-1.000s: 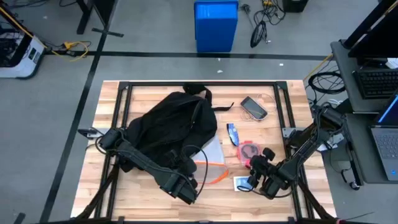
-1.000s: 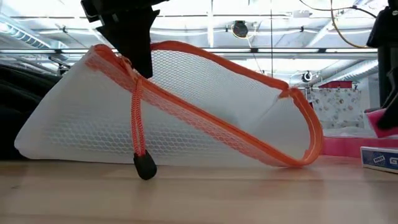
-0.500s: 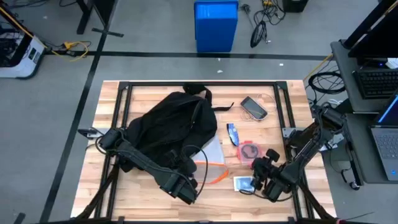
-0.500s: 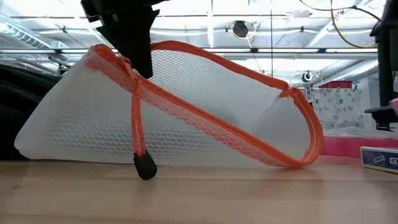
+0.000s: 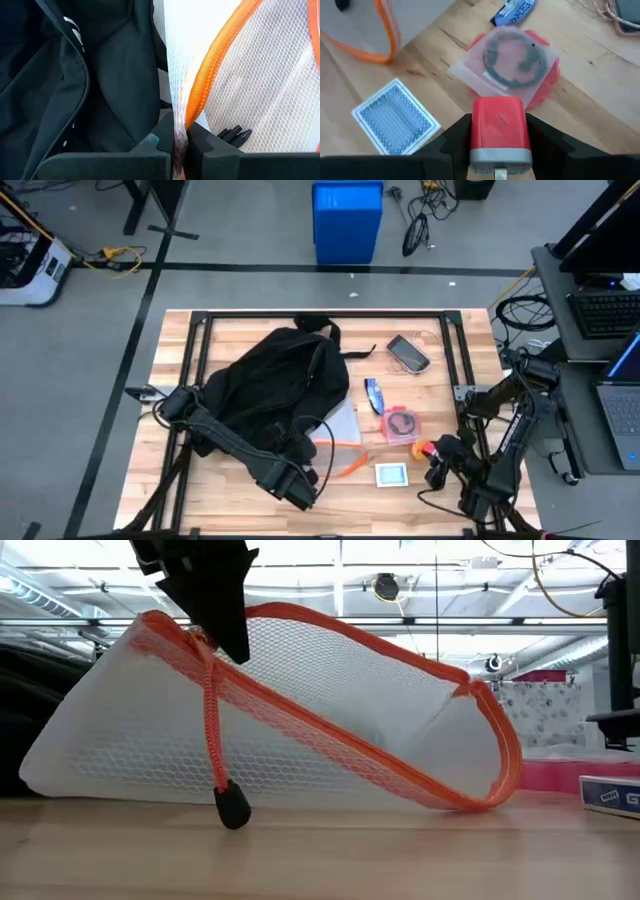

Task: Unpack backpack
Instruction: Remove the pink charger adapter from the orange zip bag

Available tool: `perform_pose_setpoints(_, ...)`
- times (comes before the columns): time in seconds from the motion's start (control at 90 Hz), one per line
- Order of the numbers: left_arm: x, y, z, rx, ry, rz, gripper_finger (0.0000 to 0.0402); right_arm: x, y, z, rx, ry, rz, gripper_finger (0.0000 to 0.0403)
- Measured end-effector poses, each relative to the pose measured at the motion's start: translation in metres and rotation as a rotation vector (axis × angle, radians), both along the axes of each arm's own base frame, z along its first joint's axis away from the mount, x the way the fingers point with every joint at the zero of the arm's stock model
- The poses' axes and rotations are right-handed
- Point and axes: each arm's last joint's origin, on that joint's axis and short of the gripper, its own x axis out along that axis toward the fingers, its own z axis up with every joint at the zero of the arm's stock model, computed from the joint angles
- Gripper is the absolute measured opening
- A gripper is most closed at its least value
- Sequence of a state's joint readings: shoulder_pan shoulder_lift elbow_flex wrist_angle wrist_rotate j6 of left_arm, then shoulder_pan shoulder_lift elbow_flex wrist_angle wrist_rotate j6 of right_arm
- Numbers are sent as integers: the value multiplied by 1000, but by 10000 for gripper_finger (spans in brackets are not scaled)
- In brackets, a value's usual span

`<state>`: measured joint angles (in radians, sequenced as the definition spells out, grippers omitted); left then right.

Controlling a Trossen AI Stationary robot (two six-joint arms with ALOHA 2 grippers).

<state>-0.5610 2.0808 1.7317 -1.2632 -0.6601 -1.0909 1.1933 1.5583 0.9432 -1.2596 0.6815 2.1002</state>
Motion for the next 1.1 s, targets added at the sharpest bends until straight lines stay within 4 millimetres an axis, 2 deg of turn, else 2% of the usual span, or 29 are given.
perform_pose_setpoints(0.322,0,-1,0,-1,-7,-2,3,5,12,-31,-69,8,-47,142)
perform_pose_setpoints(0.567,0,-1,0,-1,-9,-2,3,13,13,-48,-125,23,-71,142)
perform_pose_setpoints(0.811,0,-2,0,-3,-10,-3,3,13,14,-51,-131,28,-72,145)
perform_pose_setpoints(1.1,0,-2,0,-5,-12,-3,3,13,15,-52,-117,42,-78,185)
